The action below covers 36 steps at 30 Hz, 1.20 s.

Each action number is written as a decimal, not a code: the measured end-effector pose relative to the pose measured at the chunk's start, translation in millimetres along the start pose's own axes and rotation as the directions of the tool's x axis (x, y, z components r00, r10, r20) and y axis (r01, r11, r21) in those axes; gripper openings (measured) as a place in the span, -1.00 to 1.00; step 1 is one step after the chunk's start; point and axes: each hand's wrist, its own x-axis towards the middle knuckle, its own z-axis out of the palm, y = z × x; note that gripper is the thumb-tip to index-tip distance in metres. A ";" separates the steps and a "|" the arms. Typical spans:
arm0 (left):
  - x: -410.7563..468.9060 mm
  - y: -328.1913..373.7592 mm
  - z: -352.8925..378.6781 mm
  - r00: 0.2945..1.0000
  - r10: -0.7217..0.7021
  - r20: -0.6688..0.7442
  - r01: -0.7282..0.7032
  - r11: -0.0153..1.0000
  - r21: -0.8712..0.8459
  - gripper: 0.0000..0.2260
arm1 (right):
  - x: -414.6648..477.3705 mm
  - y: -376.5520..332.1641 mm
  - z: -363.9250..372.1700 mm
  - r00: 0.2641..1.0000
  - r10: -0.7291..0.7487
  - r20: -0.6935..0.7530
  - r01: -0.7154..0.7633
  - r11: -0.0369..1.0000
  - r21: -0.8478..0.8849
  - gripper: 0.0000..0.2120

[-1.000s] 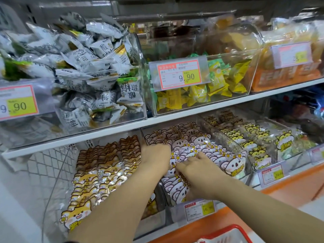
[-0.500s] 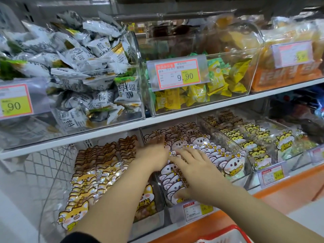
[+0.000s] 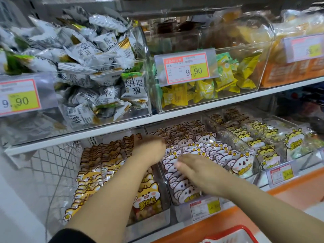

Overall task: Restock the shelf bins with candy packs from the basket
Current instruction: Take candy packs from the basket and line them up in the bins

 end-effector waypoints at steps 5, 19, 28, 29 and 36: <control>21.6 -28.5 15.0 0.988 -0.141 -0.065 0.116 0.946 -0.303 -0.65 | 68.4 5.1 -6.4 0.976 0.043 -0.211 -0.068 0.991 -0.111 -0.66; 81.8 -52.2 22.8 0.987 -0.158 0.001 0.149 0.929 -0.339 -0.35 | 182.6 32.8 15.3 0.987 0.123 -0.101 -0.149 0.939 -0.311 -0.73; 75.3 -34.8 4.9 0.992 -0.109 0.058 0.122 0.947 -0.296 -0.73 | 161.3 32.5 4.4 0.993 0.115 0.003 -0.111 0.960 -0.256 -0.77; 72.8 -34.4 1.6 0.991 -0.104 0.080 0.122 0.954 -0.273 -0.75 | 159.5 32.8 3.5 0.994 0.112 0.001 -0.109 0.963 -0.246 -0.77; 53.3 -25.7 -3.3 0.994 -0.108 0.033 0.110 0.990 -0.089 -0.82 | 161.1 33.7 4.3 0.968 0.124 -0.217 -0.144 0.986 -0.080 -0.63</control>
